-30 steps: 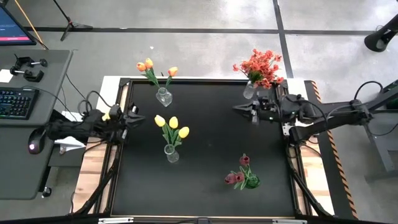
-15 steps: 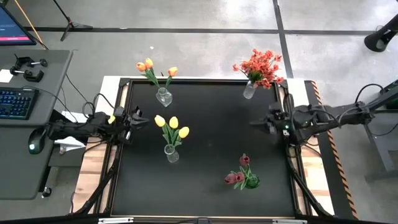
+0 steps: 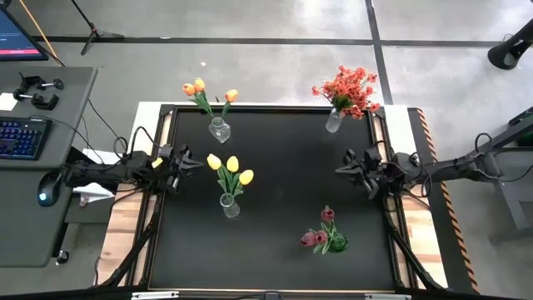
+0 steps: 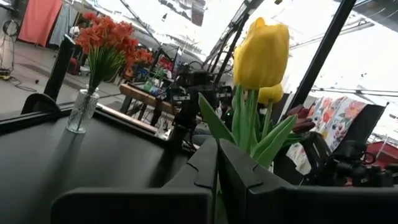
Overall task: Sort flowers into vase by color
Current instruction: Return to Home Position
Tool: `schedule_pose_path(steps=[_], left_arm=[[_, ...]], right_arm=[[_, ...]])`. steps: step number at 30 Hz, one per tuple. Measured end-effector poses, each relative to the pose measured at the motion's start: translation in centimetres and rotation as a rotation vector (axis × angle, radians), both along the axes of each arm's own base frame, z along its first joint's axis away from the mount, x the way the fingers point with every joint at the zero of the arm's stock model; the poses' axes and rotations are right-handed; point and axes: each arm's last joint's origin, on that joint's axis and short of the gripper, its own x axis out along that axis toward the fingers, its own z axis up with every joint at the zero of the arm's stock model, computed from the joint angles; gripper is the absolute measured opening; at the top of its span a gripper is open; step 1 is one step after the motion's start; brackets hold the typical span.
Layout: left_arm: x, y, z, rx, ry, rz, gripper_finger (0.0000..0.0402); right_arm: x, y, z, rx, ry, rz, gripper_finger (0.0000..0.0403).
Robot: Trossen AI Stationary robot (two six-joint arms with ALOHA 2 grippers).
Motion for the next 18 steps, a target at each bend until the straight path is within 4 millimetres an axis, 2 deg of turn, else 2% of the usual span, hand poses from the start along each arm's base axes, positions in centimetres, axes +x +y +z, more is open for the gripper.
schedule_pose_path(steps=[4,7,18], left_arm=[[0.0,0.0,0.0,0.000,0.000,0.000,0.0001],[0.0,0.0,0.0,0.001,-0.001,0.000,0.0001],[0.0,0.0,0.0,0.000,0.001,0.000,0.0001]], right_arm=[[0.1,-0.5,-0.1,-0.184,0.001,-0.029,0.0000],[0.2,-0.8,-0.6,-0.252,0.047,-0.078,0.0000],[0.4,-1.0,-3.8,-0.200,0.390,-0.042,0.0000]])
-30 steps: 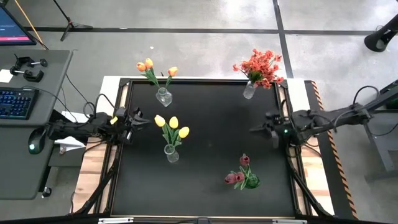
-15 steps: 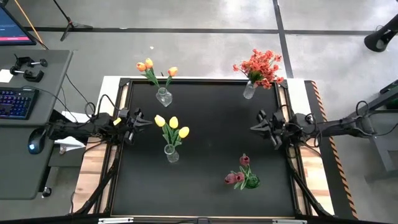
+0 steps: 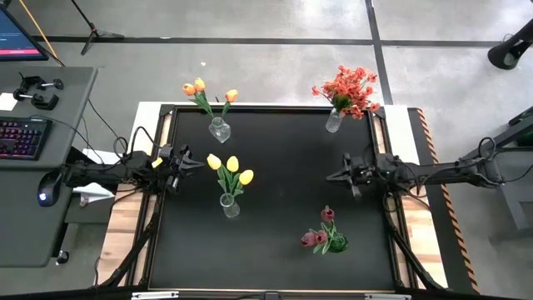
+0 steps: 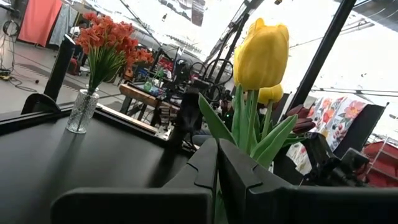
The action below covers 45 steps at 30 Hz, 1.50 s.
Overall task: Sort flowers into vase by color
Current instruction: Return to Home Position
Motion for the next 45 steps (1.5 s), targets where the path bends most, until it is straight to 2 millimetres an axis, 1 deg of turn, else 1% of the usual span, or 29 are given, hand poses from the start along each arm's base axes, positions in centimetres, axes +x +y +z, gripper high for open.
schedule_pose_path(steps=[8,14,32,33,34,36,37,38,39,41,45], left_arm=[[0.0,0.0,0.0,0.000,0.001,0.000,0.0001],[0.0,0.0,0.0,0.000,0.001,0.000,0.0001],[0.0,-0.1,-0.1,-0.001,0.008,-0.006,0.0001],[0.0,-0.2,-0.1,0.018,0.011,-0.006,0.0001],[0.0,-0.4,-0.1,0.086,0.022,-0.006,0.0001],[0.1,-0.6,-0.7,0.282,0.093,-0.003,0.0001],[0.1,-0.7,-1.2,0.351,0.139,-0.010,0.0001],[0.2,-0.7,-1.7,0.396,0.186,-0.016,0.0001],[0.2,-0.7,-1.7,0.430,0.187,-0.010,0.0001],[0.2,-0.5,-1.7,0.465,0.188,-0.012,0.0001],[0.2,-0.2,-1.8,0.404,0.197,-0.003,0.0001]], right_arm=[[-0.5,0.0,-2.1,0.014,0.226,0.000,0.0000],[-0.8,0.1,-3.1,0.021,0.331,-0.001,0.0000],[-0.8,0.0,-3.0,0.020,0.329,-0.003,0.0000],[-0.8,0.0,-3.0,0.020,0.329,-0.003,0.0000],[-0.8,0.0,-3.0,0.020,0.329,-0.003,0.0000],[-0.8,0.0,-3.0,0.021,0.329,-0.002,0.0000],[-0.8,0.0,-3.0,0.021,0.329,-0.002,0.0000],[-0.8,0.0,-3.0,0.021,0.329,-0.002,0.0000],[-0.8,0.0,-3.0,0.020,0.328,-0.002,0.0000],[-0.8,0.0,-3.0,0.021,0.328,-0.002,0.0000],[-0.8,0.0,-3.0,0.021,0.328,-0.002,0.0000]])
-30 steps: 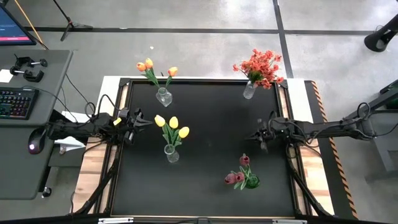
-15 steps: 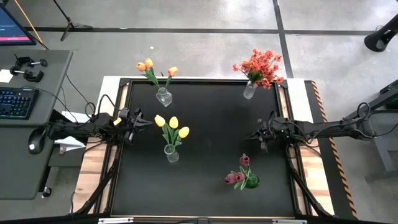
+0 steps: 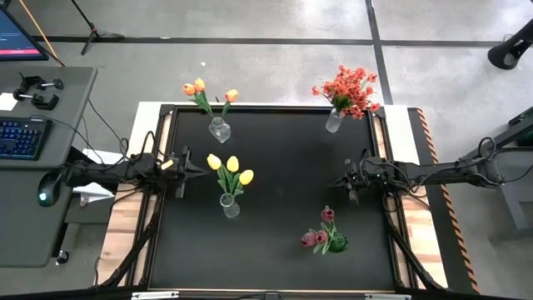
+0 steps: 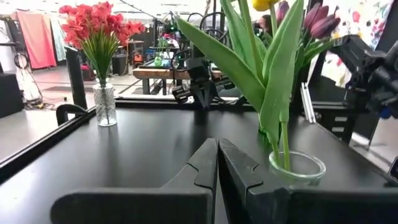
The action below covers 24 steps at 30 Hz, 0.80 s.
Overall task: Sort flowers into vase by color
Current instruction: Return to Home Position
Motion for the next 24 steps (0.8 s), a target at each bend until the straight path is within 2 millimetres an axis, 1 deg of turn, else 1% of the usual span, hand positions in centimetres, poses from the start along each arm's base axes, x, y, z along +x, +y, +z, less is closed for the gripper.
schedule_pose_path(steps=[24], left_arm=[[0.01,0.06,0.03,-0.019,-0.006,0.010,0.0001]], right_arm=[[0.00,0.01,0.00,0.001,0.000,0.002,0.0000]])
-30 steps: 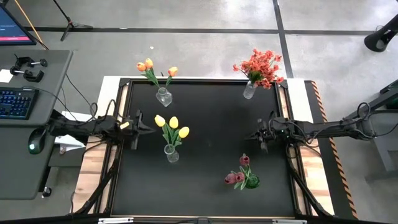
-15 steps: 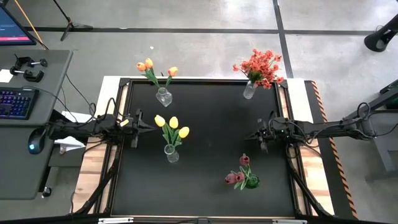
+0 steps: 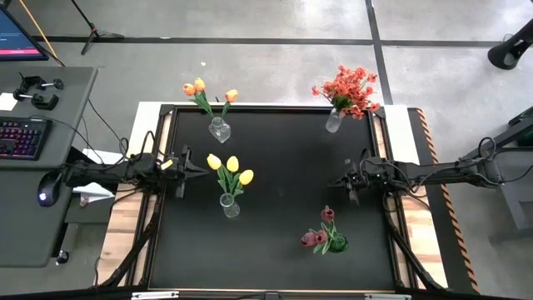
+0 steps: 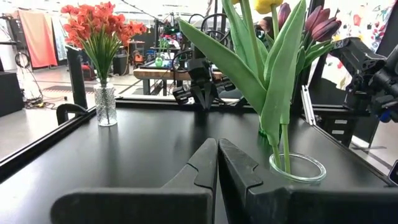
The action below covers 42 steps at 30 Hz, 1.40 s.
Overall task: Sort flowers into vase by color
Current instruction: Return to Home Position
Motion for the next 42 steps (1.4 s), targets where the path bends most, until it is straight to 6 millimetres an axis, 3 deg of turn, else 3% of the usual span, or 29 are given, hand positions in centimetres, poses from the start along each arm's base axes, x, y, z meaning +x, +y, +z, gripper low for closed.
schedule_pose_path(steps=[12,15,17,22,24,30,42], left_arm=[[0.0,0.0,0.0,0.000,0.000,0.000,0.0001],[0.0,0.0,0.0,0.000,0.000,0.000,0.0001],[0.0,0.0,0.0,0.000,0.000,0.000,0.0001],[0.0,0.0,0.0,0.000,0.000,0.000,0.0001],[0.0,0.0,0.0,0.000,0.000,0.000,0.0001],[0.1,0.0,-0.1,0.000,0.012,0.002,0.0001],[0.1,0.0,-0.1,0.000,0.016,0.004,0.0001]], right_arm=[[0.0,0.0,0.0,-0.002,-0.001,-0.003,0.0000],[-0.3,0.3,1.0,-0.033,-0.100,0.001,0.0000],[-0.8,0.3,1.9,-0.134,-0.200,-0.011,0.0000],[-2.2,0.0,4.0,-0.611,-0.449,-0.012,0.0000],[-2.2,-0.2,4.1,-0.695,-0.448,-0.017,0.0000],[-2.2,-0.3,3.9,-0.482,-0.437,-0.066,0.0000],[-2.1,-0.2,3.7,-0.478,-0.421,-0.052,0.0000]])
